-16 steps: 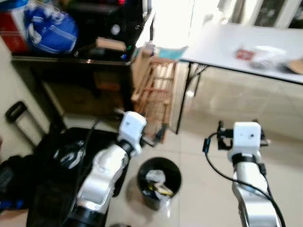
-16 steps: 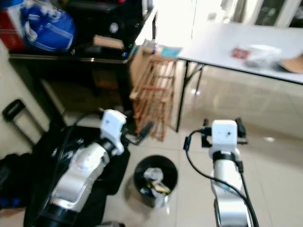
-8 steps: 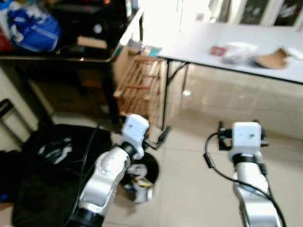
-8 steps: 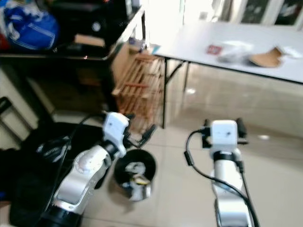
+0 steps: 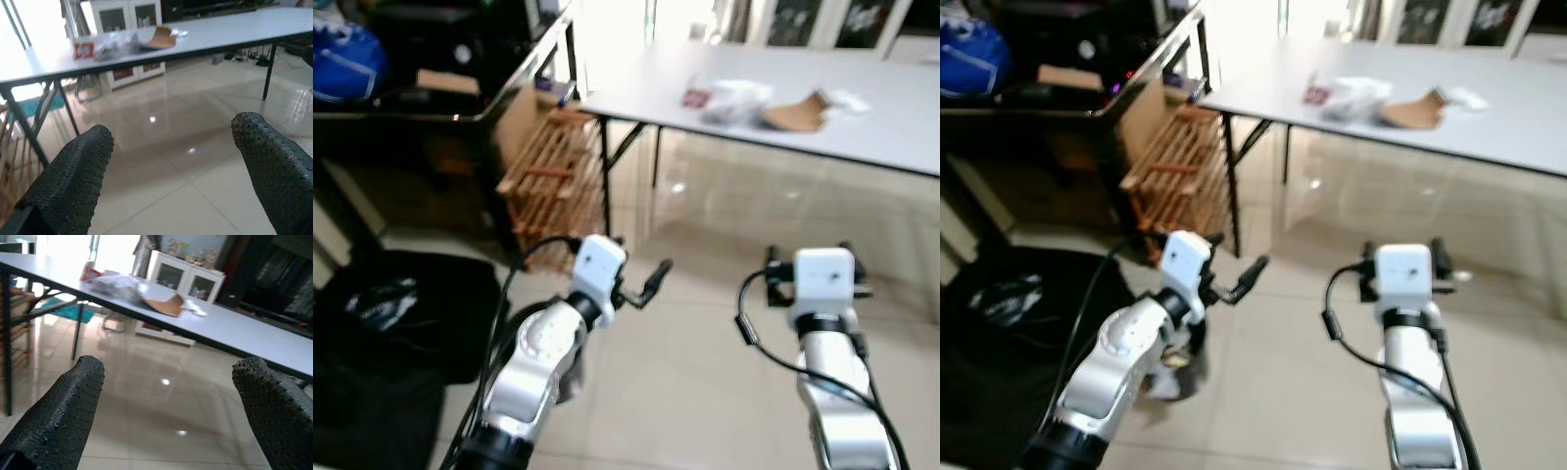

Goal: Picking trash to rubbish bin

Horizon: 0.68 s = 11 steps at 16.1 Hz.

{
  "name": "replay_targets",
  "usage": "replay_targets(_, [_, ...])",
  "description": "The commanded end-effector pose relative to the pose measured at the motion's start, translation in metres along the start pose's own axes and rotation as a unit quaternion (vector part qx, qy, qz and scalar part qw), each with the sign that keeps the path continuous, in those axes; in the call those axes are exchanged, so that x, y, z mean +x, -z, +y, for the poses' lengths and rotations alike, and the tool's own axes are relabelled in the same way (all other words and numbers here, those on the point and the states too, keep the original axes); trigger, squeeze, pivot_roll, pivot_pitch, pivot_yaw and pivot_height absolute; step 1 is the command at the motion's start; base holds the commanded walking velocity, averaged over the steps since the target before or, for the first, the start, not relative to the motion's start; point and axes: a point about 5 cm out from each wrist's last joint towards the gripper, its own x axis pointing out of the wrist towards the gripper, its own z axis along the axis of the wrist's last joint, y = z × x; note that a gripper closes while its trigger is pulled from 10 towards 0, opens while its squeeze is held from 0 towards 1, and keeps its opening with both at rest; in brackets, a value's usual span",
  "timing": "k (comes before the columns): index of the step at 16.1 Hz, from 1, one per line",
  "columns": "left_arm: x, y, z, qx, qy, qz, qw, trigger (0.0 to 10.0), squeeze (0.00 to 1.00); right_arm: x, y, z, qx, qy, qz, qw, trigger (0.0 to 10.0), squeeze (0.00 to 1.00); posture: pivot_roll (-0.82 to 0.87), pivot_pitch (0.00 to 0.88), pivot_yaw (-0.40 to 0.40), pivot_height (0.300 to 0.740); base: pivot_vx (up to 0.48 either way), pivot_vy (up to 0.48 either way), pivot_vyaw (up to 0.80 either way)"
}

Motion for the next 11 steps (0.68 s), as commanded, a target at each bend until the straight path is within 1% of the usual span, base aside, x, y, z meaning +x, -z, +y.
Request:
replay_targets(1, [-0.0034, 0.0037, 0.0074, 0.006, -0.011, 0.01, 1.0, 10.0, 0.0, 0.0004, -0.0043, 0.0056, 0.006, -0.009, -0.005, 1.0, 10.0, 0.0, -0.05, 0.062, 0.028, 0.74, 0.0, -0.465, 0.0])
replay_targets(8, [-0.0023, 0.0048, 0.0086, 0.008, -0.013, 0.012, 1.0, 10.0, 0.0, 0.0012, -0.0058, 0.0082, 0.002, -0.01, -0.009, 1.0, 10.0, 0.0, -0.05, 0.061, 0.029, 0.74, 0.0, -0.455, 0.0])
replay_targets(9, [-0.0024, 0.0046, 0.0094, -0.001, -0.017, 0.008, 1.0, 10.0, 0.0, 0.0013, -0.0057, 0.0076, 0.002, -0.009, -0.009, 1.0, 10.0, 0.0, -0.06, 0.06, 0.028, 0.74, 0.0, 0.0, 0.0])
replay_targets(11, [-0.0032, 0.0052, 0.011, 0.007, -0.02, 0.006, 1.0, 10.0, 0.0, 0.0014, -0.0056, 0.0067, 0.001, -0.007, -0.009, 1.0, 10.0, 0.0, -0.06, 0.06, 0.028, 0.74, 0.0, 0.0, 0.0])
